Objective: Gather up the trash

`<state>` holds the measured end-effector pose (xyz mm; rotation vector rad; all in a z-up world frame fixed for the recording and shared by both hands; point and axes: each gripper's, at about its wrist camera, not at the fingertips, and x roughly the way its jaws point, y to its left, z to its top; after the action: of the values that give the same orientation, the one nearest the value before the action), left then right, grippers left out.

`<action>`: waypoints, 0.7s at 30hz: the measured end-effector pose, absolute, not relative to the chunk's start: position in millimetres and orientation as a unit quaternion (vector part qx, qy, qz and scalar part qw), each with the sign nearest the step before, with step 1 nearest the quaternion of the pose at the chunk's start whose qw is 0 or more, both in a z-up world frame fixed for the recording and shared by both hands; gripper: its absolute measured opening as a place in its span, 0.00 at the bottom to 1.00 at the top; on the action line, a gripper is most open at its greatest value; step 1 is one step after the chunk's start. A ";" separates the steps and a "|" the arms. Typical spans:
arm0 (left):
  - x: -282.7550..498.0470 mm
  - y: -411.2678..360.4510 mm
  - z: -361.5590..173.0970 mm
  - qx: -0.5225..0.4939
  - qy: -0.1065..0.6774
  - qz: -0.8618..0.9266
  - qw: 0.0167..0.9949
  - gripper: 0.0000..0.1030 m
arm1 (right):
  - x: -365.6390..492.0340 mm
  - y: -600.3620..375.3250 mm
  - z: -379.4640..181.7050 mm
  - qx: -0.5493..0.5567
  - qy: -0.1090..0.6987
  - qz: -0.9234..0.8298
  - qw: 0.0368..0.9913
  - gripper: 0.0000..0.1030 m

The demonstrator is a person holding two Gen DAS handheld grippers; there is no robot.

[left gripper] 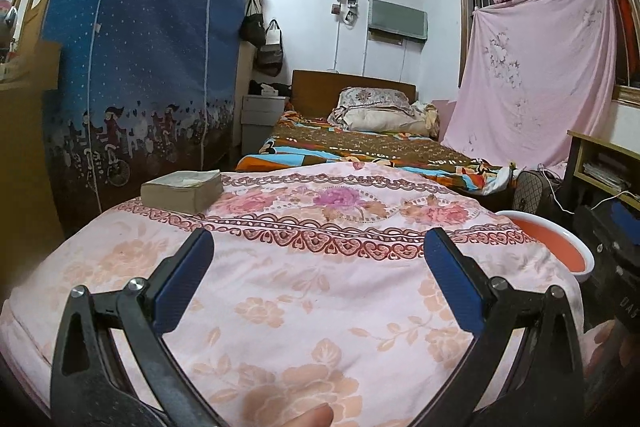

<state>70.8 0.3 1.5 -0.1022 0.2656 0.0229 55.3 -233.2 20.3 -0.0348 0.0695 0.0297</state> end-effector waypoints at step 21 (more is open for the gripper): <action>65.9 -5.0 -3.4 -0.033 0.123 0.008 0.992 0.89 | 60.0 -235.8 9.6 -0.009 0.056 0.008 0.998 1.00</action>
<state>65.9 -5.0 -3.4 -0.0671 0.2461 0.0170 60.0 -235.8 9.6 -0.0179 0.1112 0.0156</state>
